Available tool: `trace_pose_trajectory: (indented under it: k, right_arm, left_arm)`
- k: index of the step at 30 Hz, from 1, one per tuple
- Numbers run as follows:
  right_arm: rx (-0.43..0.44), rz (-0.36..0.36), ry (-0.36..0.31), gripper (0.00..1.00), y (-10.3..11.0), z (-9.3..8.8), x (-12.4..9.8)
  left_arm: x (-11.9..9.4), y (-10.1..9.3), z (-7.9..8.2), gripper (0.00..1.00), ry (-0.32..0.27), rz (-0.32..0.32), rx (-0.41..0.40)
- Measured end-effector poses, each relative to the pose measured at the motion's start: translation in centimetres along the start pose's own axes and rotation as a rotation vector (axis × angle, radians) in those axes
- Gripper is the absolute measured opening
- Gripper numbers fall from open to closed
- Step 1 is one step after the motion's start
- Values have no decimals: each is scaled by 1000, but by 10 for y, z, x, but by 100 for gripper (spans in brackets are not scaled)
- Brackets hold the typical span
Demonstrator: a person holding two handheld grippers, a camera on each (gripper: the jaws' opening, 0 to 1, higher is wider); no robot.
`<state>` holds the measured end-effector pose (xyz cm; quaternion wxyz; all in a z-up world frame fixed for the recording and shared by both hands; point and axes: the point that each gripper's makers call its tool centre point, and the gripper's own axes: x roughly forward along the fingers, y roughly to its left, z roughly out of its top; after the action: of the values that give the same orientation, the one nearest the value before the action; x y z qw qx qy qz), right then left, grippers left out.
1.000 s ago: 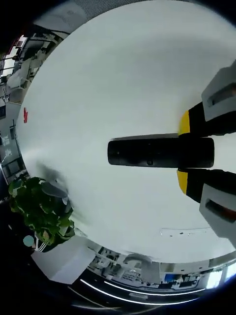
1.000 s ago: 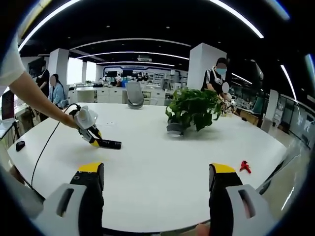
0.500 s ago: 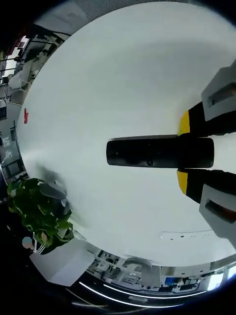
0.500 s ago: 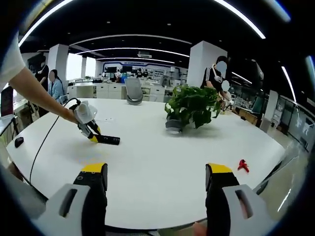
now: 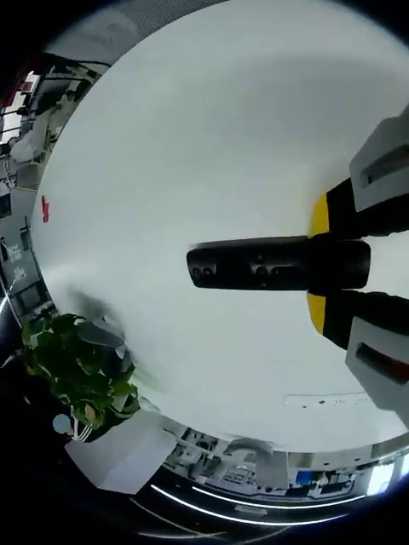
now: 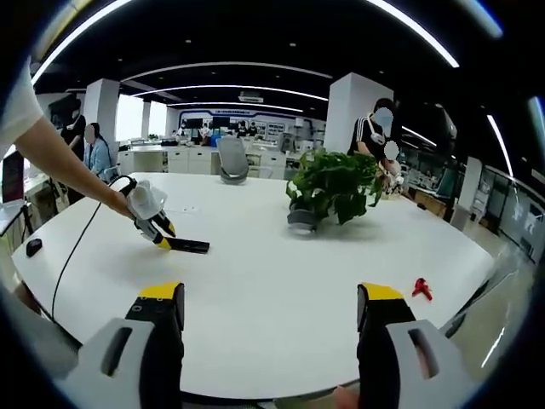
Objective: Press the specified remote control buttons in sequence, fully releasing each button before pressing the next.
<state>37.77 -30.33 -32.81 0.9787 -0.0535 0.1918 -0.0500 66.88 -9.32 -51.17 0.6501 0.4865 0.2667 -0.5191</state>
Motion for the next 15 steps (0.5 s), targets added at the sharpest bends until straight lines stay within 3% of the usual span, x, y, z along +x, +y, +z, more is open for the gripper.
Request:
trace_pose_trajectory:
  k: [5, 8, 10, 15]
  right_arm:
    - [7, -4, -9, 87, -1, 2, -1]
    - [6, -7, -6, 86, -2, 1, -1]
    - [13, 6, -11, 84, 0, 2, -1]
    - [14, 9, -15, 86, 1, 3, -1]
  left_arm:
    - [-3, -1, -2, 26, 25, -9, -69]
    - [-7, -6, -5, 38, 38, -40, -142]
    - [-13, -4, -3, 45, 18, -14, -160]
    - [-34, 0, 3, 46, -52, 35, -203]
